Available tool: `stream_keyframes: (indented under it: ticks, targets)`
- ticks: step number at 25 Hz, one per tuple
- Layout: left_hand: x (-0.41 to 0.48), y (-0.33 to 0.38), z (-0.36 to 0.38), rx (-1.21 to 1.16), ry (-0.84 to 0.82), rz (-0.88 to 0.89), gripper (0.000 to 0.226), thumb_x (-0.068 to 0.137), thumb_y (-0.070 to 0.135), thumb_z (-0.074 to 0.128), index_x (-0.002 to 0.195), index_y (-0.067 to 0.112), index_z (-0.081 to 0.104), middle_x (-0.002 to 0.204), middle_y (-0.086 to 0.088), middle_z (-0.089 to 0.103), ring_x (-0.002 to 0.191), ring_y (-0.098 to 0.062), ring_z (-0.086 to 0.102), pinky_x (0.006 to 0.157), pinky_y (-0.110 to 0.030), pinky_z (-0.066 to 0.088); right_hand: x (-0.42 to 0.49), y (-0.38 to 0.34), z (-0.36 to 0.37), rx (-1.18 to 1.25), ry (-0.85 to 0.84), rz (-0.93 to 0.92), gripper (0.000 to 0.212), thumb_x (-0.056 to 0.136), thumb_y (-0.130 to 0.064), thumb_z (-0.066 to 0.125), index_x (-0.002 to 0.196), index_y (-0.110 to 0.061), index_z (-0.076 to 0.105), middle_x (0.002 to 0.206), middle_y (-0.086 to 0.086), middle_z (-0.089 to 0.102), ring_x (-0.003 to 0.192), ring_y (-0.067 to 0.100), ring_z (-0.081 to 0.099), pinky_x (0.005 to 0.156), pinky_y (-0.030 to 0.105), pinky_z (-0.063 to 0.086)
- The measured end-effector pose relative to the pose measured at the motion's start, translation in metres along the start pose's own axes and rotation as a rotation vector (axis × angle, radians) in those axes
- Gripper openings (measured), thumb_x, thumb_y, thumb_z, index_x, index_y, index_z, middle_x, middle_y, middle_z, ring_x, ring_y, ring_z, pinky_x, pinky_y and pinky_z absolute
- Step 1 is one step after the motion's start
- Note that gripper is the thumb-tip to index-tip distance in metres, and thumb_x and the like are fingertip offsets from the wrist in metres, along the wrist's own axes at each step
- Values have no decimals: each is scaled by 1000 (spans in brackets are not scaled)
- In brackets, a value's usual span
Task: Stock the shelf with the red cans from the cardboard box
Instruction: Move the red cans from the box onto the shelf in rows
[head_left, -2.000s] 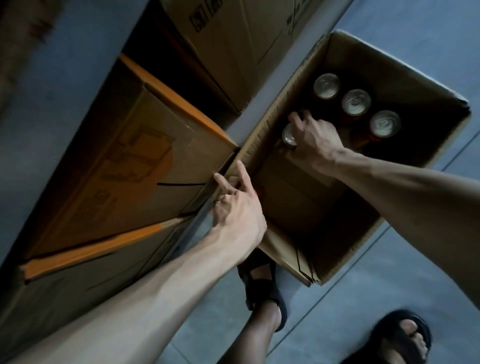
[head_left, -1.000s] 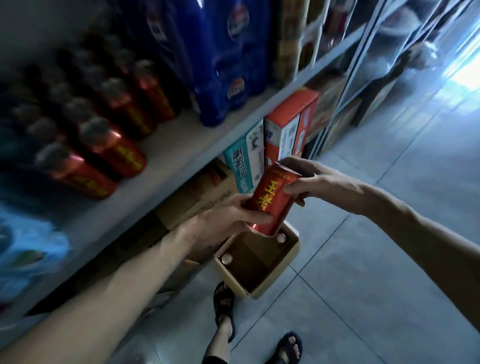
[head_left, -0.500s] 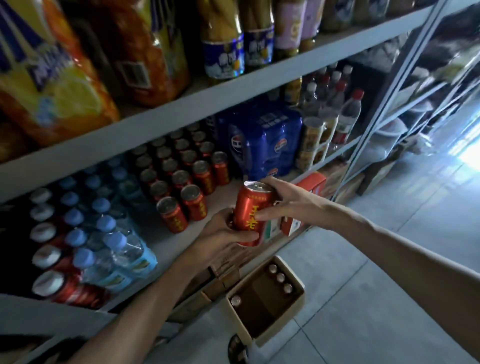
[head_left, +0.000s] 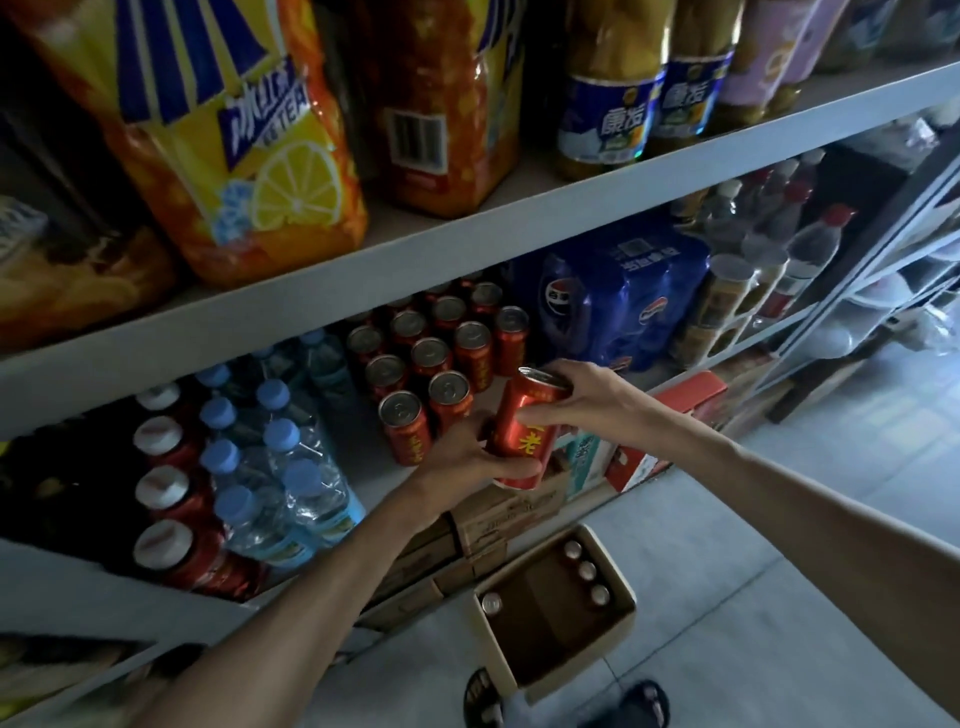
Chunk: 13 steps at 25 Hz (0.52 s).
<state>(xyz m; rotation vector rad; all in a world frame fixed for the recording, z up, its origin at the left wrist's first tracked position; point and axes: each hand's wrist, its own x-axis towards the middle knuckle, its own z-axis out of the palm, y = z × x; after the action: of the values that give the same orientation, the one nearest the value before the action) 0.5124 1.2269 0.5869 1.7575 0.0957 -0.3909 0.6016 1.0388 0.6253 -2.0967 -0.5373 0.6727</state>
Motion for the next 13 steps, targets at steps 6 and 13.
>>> stream_keyframes:
  ticks: [6,13]
  targets:
    - [9,-18,3,-4,77,-42,42,70,30,85,97,53,63,102,28,70,95,13,63,74,-2,46,32,36,15,137,-22,17,53,74,-50,80,119,-27,66,111,-8,72,103,8,67,93,33,54]
    - [-6,-57,-5,880,476,-342,33,86,35,59,118,26,57,115,3,68,104,-19,64,85,-31,50,81,55,19,-49,187,-21,48,62,-43,87,104,-31,65,91,-19,68,82,-12,62,72,6,45]
